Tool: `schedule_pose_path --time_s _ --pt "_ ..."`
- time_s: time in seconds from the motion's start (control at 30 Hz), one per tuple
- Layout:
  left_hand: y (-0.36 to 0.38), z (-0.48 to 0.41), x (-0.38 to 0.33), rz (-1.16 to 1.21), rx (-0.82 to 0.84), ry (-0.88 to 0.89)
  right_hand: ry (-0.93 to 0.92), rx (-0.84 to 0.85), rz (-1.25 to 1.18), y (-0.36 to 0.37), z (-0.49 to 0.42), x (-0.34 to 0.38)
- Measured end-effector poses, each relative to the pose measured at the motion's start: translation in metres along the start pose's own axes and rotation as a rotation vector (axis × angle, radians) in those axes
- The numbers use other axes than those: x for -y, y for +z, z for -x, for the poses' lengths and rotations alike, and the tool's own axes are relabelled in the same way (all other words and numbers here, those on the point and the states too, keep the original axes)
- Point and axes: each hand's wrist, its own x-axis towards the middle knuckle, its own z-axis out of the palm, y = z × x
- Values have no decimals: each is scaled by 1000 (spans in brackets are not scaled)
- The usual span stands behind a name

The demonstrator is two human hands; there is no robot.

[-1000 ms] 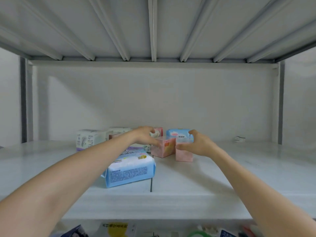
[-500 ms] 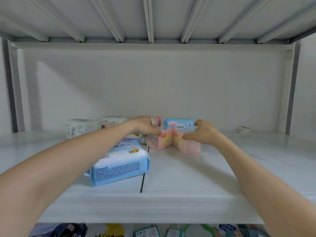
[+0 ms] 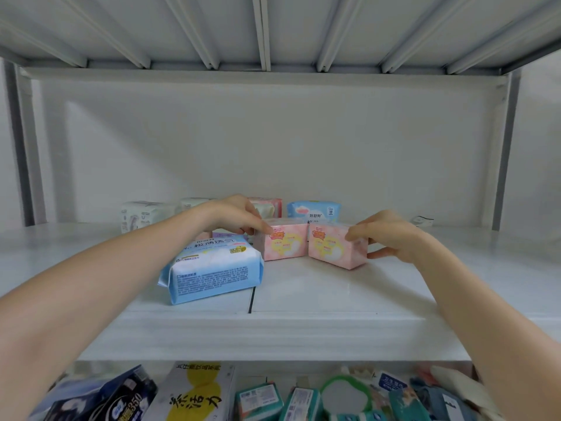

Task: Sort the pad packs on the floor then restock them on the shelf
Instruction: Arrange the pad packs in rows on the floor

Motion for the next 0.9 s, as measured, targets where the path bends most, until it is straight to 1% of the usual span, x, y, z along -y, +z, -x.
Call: schedule_pose_path --time_s 0.1,0.27,0.4,0.53,0.73,0.9 --pt "0 8 -6 39 -78 20 -27 -52 -133 -3 14 -5" --pt "-11 24 -21 172 -188 96 -144 -161 -317 -6 45 -4" --pt "-22 53 -31 286 -200 153 -190 -228 -421 -4 71 3" --pt "-32 90 -34 397 -204 180 -214 -256 -460 3 99 13" --pt "-41 153 -25 516 -217 234 -252 -275 -491 19 158 28" --pt "-38 207 -8 583 -197 274 -257 -298 -546 39 213 29"
